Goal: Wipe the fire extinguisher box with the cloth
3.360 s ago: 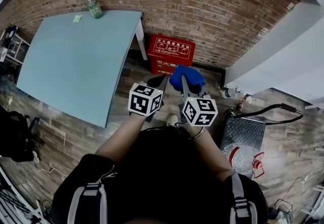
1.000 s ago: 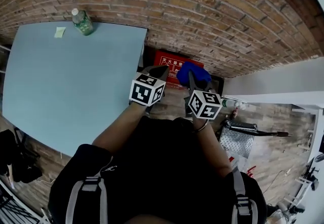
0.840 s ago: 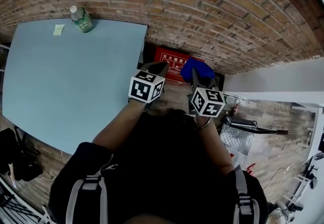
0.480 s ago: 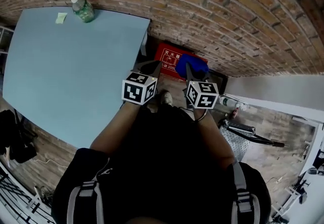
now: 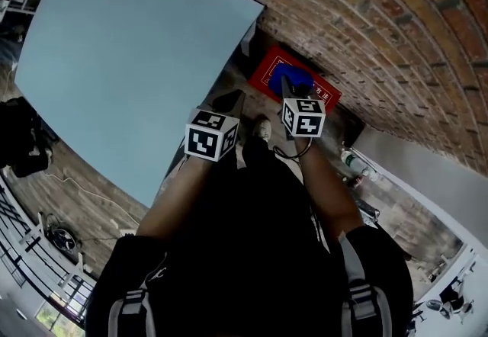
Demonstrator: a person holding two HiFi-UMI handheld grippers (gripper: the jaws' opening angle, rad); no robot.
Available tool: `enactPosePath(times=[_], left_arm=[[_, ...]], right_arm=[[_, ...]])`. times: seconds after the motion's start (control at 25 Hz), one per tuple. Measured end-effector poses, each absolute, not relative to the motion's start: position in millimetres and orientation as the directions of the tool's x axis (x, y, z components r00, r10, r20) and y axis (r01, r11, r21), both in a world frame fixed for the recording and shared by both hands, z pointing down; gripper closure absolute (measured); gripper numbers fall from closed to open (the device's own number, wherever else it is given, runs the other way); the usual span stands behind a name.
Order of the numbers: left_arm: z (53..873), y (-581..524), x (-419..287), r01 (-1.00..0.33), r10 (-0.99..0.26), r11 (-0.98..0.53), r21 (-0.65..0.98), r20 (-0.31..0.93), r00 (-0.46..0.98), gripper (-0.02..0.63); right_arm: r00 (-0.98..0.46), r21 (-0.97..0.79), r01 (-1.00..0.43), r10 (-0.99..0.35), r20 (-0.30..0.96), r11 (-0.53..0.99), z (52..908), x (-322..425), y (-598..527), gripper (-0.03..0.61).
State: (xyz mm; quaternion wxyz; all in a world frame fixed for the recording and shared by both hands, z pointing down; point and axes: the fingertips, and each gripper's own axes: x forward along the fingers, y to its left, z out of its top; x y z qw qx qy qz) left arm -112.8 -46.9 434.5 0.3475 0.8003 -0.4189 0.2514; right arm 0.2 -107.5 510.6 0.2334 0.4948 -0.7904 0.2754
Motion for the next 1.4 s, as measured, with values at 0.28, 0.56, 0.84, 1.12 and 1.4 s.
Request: enactPosePath(times=[0.28, 0.56, 0.84, 1.12, 1.4], left_arm=[[448, -29, -116, -0.888, -0.528, -0.304, 0.344, 0.715, 0.458, 0.617], [460, 7, -140, -0.918, -0.511, -0.2, 0.342, 0.763, 0.395, 0.617], [466, 24, -160, -0.935, -0.493, -0.159, 0.317, 0.795, 0.353, 0.617], [466, 21, -151, -0.921, -0.482, -0.214, 0.327, 0.784, 0.39, 0.617], [457, 15, -131, -0.905, -0.479, -0.279, 0.32, 0.77, 0.42, 0.617]], right_arm=[[-0.388, -0.14, -0.895, -0.587, 0.71, 0.423, 608, -5, -162, 0.532], [-0.322, -0.052, -0.89, -0.541, 0.777, 0.454, 692, -23, -208, 0.532], [-0.28, -0.018, -0.892, -0.52, 0.807, 0.451, 721, -17, -218, 0.532], [-0.225, -0.012, -0.92, -0.503, 0.834, 0.392, 723, 12, -192, 0.532], [-0.156, -0.003, -0.955, -0.496, 0.854, 0.296, 728, 83, -159, 0.532]])
